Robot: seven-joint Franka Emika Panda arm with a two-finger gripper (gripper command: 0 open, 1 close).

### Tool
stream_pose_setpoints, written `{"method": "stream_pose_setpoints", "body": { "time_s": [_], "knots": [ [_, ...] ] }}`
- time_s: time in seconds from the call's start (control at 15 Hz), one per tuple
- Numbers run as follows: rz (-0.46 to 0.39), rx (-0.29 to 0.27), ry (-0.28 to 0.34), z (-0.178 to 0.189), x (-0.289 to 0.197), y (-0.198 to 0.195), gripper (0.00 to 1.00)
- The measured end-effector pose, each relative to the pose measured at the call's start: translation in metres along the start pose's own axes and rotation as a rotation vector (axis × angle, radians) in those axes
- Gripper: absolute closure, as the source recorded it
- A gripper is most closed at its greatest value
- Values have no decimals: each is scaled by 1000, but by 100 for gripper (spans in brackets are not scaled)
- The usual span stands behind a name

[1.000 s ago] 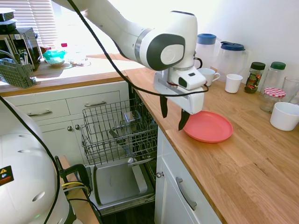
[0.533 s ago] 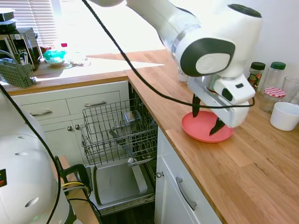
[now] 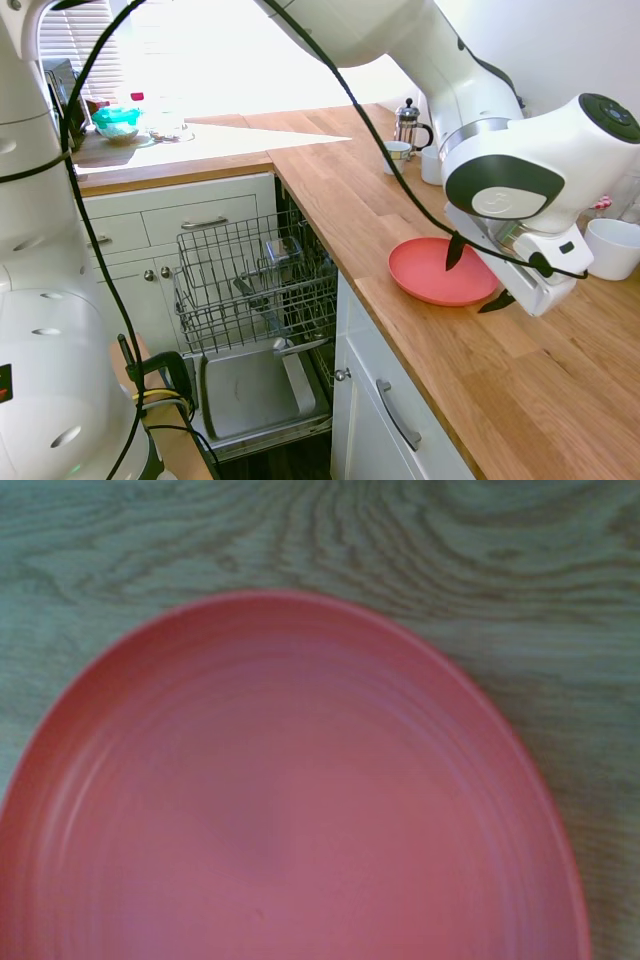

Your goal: Put the plate in the dishwasher

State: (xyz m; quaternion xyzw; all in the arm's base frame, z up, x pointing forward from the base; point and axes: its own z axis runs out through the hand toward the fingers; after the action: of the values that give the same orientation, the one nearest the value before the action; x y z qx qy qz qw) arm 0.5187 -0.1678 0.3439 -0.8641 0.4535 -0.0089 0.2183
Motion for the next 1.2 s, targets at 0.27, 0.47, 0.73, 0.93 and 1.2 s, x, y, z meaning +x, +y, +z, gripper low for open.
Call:
{"method": "stream_pose_setpoints", "body": {
  "time_s": [0.27, 0.47, 0.73, 0.93, 1.2],
  "knots": [
    [8, 15, -39, 7, 4, 0, 100],
    [14, 12, -49, 12, 7, 0, 100],
    [21, 7, -62, 23, 12, -2, 100],
    [20, 3, -68, 27, 13, -6, 100],
    [26, 0, -78, 33, 16, -9, 100]
  ]
}}
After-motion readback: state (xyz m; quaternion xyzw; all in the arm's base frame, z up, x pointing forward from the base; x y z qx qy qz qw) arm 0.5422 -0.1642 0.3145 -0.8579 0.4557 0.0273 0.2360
